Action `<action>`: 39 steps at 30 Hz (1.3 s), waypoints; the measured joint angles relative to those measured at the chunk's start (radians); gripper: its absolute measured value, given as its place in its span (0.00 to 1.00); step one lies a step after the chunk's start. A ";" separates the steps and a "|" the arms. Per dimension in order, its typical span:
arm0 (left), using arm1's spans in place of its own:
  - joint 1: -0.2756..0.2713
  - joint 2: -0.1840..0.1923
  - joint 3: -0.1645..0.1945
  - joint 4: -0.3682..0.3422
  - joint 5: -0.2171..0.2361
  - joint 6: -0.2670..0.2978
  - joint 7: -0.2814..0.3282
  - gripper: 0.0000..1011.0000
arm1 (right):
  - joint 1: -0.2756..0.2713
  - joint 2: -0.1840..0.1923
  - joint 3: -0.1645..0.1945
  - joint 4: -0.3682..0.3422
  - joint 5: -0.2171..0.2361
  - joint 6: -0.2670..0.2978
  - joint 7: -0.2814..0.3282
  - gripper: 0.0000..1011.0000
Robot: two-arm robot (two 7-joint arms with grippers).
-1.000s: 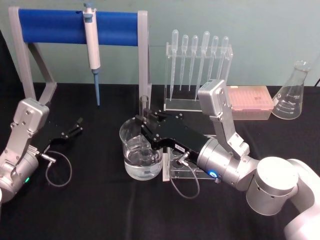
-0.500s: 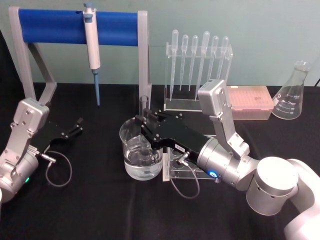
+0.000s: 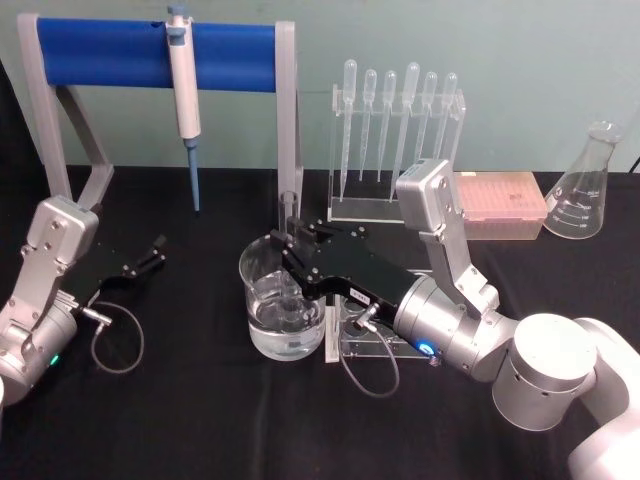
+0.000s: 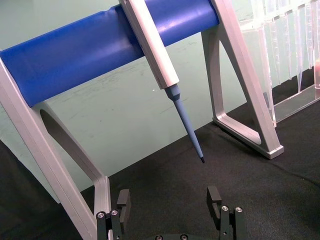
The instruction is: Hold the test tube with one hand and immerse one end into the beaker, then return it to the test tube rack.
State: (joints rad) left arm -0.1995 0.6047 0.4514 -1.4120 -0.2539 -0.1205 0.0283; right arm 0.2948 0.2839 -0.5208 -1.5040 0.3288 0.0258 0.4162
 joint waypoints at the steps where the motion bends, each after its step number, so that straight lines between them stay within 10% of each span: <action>1: 0.000 0.000 0.000 0.000 0.000 0.000 0.000 0.99 | 0.000 0.000 0.000 0.000 0.000 0.000 0.000 0.22; 39: 0.000 0.000 0.000 0.000 0.000 0.000 0.000 0.99 | 0.000 0.000 0.000 0.000 0.000 0.000 0.000 0.22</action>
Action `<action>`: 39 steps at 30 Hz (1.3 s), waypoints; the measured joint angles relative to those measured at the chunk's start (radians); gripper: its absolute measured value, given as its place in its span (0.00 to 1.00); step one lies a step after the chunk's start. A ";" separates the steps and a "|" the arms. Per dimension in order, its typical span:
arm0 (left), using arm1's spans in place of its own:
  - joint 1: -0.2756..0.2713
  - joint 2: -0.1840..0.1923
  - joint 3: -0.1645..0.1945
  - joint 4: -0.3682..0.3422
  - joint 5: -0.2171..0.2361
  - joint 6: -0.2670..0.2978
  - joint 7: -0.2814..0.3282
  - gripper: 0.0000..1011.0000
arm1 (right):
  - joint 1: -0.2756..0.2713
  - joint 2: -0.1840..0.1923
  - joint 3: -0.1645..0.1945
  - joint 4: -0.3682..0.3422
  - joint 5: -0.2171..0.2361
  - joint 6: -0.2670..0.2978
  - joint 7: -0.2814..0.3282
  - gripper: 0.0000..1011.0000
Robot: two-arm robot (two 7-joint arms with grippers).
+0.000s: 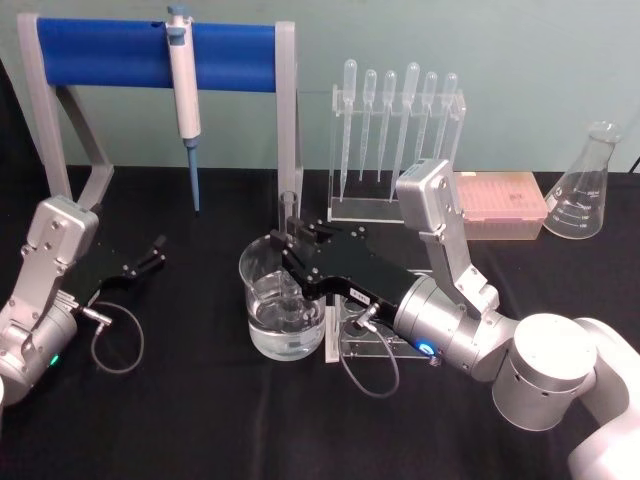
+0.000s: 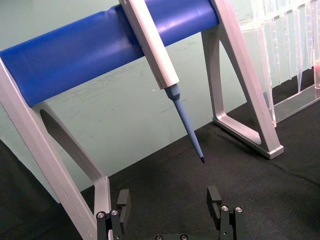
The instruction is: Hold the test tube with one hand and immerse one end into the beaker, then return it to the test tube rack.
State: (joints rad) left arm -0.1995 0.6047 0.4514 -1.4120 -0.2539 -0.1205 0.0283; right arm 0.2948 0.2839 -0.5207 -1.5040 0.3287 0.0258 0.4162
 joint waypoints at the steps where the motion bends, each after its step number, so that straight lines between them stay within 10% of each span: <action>1: 0.000 0.000 0.000 0.000 0.000 0.000 0.000 0.99 | 0.000 0.000 0.000 0.000 0.000 0.000 0.000 0.22; 39: 0.000 0.000 0.000 0.000 0.000 0.000 0.000 0.99 | 0.000 0.000 0.000 0.000 0.000 0.000 0.000 0.22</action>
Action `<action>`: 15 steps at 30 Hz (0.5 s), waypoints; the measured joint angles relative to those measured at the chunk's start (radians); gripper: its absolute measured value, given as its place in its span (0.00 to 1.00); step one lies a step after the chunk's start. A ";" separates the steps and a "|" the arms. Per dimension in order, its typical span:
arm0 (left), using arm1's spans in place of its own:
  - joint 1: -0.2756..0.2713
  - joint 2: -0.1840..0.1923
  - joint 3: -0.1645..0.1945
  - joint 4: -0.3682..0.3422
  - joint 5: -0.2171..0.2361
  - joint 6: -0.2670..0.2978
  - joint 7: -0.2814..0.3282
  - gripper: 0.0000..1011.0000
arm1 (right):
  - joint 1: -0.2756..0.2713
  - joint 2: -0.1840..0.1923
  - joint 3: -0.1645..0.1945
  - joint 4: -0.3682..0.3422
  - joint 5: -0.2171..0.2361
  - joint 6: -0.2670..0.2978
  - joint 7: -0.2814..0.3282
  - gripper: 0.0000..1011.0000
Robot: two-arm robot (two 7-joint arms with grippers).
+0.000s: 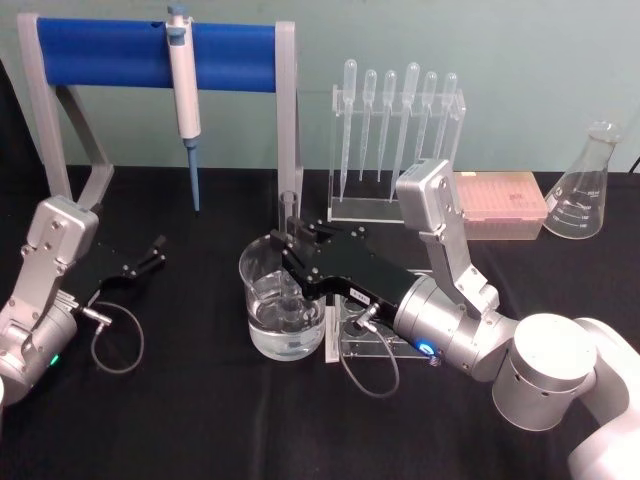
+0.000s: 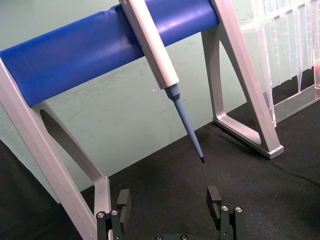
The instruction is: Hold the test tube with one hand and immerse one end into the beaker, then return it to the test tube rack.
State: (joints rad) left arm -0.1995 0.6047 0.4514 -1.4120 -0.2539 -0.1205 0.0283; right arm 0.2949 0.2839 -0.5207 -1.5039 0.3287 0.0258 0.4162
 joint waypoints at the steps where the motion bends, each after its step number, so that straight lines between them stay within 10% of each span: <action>1: 0.000 0.000 0.000 0.000 0.000 0.000 0.000 0.99 | 0.000 0.000 0.000 0.000 0.000 0.000 0.000 0.22; 15: 0.000 0.000 0.000 0.000 0.000 0.000 0.000 0.99 | 0.000 0.000 0.000 0.000 0.000 0.000 0.000 0.22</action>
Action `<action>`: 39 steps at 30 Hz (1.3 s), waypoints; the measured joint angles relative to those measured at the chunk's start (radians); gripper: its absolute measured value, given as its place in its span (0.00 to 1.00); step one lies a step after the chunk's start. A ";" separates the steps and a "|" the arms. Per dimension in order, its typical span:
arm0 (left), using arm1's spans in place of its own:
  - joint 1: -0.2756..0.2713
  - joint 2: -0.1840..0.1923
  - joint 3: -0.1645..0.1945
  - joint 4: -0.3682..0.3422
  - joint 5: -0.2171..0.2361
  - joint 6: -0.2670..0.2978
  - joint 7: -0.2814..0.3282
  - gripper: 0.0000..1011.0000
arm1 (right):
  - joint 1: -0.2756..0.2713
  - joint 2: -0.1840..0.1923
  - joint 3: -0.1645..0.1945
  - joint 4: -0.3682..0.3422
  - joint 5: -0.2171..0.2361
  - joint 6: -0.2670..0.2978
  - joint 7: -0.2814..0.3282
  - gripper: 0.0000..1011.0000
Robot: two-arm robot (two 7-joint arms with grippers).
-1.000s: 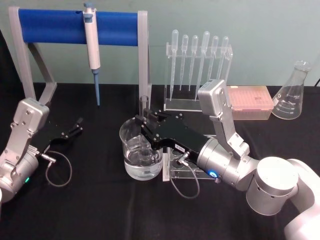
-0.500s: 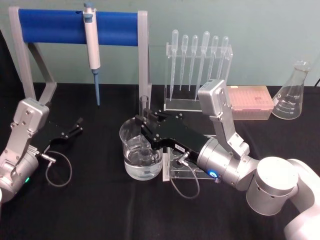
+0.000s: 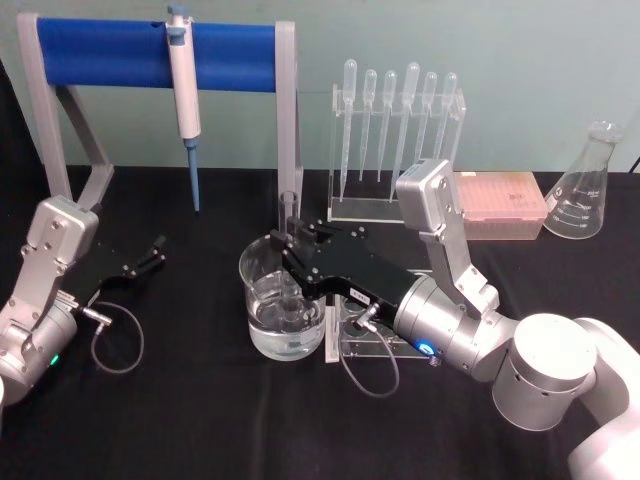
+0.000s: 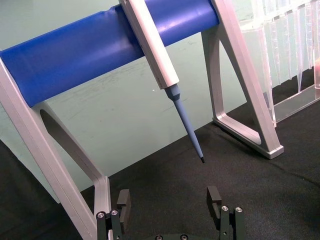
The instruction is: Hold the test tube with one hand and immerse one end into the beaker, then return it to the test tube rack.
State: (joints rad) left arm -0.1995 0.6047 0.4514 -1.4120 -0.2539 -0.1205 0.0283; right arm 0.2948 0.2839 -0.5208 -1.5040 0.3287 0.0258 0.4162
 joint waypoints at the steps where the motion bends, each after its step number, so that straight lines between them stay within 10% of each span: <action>1: 0.000 0.000 0.000 0.000 0.000 0.000 0.000 0.99 | 0.000 0.000 0.000 0.000 0.000 0.000 0.000 0.22; 39: 0.000 0.000 0.000 0.000 0.000 0.000 0.000 0.99 | 0.000 0.000 0.000 0.000 0.000 0.000 0.000 0.22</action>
State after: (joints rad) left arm -0.1995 0.6047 0.4514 -1.4120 -0.2539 -0.1205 0.0283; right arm 0.2948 0.2839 -0.5207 -1.5039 0.3287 0.0258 0.4162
